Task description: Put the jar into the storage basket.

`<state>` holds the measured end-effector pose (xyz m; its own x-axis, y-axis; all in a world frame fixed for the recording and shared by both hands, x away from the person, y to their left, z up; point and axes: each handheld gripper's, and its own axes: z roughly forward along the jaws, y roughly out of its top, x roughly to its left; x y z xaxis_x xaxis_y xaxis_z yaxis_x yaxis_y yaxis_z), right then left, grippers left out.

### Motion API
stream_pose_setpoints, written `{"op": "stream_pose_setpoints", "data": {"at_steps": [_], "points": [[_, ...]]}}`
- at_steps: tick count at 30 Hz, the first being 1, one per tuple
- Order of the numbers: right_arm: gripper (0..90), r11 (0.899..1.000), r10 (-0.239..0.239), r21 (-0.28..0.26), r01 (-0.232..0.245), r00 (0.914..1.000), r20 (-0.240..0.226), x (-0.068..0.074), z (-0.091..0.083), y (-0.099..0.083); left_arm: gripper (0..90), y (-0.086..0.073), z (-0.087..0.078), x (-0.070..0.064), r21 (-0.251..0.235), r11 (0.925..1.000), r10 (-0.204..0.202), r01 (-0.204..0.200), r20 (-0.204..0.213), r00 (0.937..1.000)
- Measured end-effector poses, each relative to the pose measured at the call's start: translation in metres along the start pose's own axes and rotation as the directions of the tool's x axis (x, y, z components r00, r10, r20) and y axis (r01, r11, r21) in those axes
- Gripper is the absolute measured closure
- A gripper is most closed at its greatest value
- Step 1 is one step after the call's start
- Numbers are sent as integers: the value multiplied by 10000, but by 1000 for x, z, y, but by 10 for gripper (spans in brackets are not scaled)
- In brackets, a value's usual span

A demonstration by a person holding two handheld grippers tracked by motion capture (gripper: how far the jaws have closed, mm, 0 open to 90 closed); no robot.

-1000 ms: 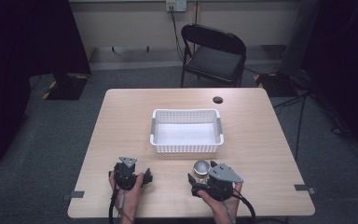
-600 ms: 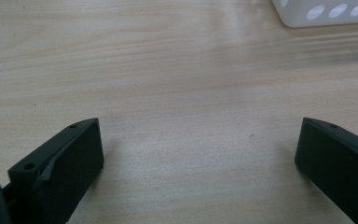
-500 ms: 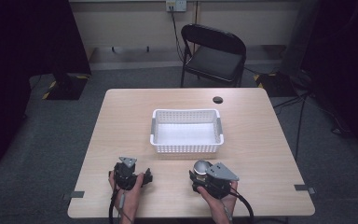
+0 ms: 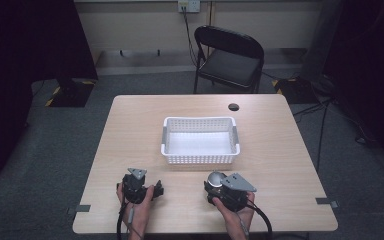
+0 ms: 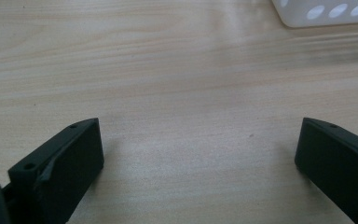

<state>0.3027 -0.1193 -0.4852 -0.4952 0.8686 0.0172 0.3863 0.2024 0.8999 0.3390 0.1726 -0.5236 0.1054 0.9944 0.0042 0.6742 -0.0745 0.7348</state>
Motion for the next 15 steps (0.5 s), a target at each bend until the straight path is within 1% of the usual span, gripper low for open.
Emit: {"op": "stream_pose_setpoints", "data": {"at_steps": [4,8,11,15], "points": [[379,9999,-150,-56,150,9999,44,1,-1,1,4,0,0,0,-1,10000,0,0,1,10000],[388,9998,-191,-97,192,9998,96,2,-2,2,4,0,0,0,-2,10000,-1,1,2,10000],[392,9997,-204,-156,205,9998,42,2,-3,3,4,0,0,0,0,10000,1,-1,0,10000],[395,9995,-281,-117,282,9995,108,3,-3,3,4,0,0,0,-4,10000,0,0,1,10000]]}}
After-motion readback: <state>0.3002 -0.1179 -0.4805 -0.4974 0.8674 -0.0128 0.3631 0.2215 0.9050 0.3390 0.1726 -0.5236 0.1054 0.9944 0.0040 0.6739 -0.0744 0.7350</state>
